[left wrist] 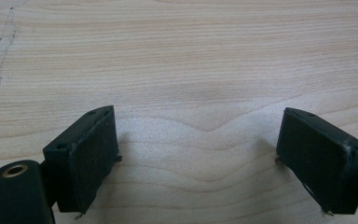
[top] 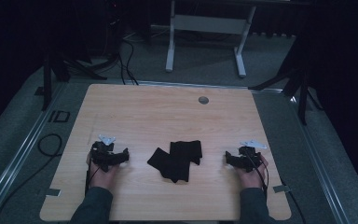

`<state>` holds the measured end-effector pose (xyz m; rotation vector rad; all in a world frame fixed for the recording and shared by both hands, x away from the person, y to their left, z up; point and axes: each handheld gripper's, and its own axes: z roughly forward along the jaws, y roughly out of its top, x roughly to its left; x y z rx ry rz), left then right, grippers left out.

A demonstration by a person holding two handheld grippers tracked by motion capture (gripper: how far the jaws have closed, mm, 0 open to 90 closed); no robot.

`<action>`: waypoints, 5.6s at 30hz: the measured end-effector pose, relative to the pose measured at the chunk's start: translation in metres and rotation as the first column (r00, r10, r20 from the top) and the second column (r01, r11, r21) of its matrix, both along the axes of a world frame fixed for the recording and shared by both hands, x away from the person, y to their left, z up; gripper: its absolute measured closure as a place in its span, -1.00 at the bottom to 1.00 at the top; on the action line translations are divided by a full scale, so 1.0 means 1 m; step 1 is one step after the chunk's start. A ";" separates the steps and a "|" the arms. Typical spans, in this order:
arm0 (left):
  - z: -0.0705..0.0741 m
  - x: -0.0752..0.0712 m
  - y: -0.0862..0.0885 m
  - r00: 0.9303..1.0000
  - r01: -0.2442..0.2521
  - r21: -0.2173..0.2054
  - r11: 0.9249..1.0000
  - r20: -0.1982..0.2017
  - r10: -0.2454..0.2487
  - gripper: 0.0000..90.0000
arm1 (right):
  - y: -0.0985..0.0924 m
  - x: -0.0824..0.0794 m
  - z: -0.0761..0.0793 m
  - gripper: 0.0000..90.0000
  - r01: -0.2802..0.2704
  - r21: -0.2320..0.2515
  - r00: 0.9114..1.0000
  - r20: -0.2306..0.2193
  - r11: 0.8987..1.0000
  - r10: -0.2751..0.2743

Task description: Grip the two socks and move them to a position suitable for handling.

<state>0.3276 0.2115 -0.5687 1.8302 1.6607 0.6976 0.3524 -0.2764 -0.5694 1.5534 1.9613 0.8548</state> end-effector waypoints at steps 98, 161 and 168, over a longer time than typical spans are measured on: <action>0.011 -0.049 -0.098 0.848 0.527 -0.073 0.846 -0.024 -0.530 0.99 | 0.155 -0.012 0.032 0.86 -0.487 -0.032 0.871 -0.090 0.873 0.482; 0.011 -0.040 -0.088 0.880 0.475 -0.041 0.879 -0.001 -0.476 0.99 | 0.182 -0.062 0.063 0.90 -0.580 0.119 0.805 -0.065 0.806 0.589; 0.010 -0.039 -0.089 0.880 0.475 -0.040 0.879 0.001 -0.475 0.99 | 0.168 -0.062 0.067 0.90 -0.559 0.119 0.821 -0.055 0.821 0.568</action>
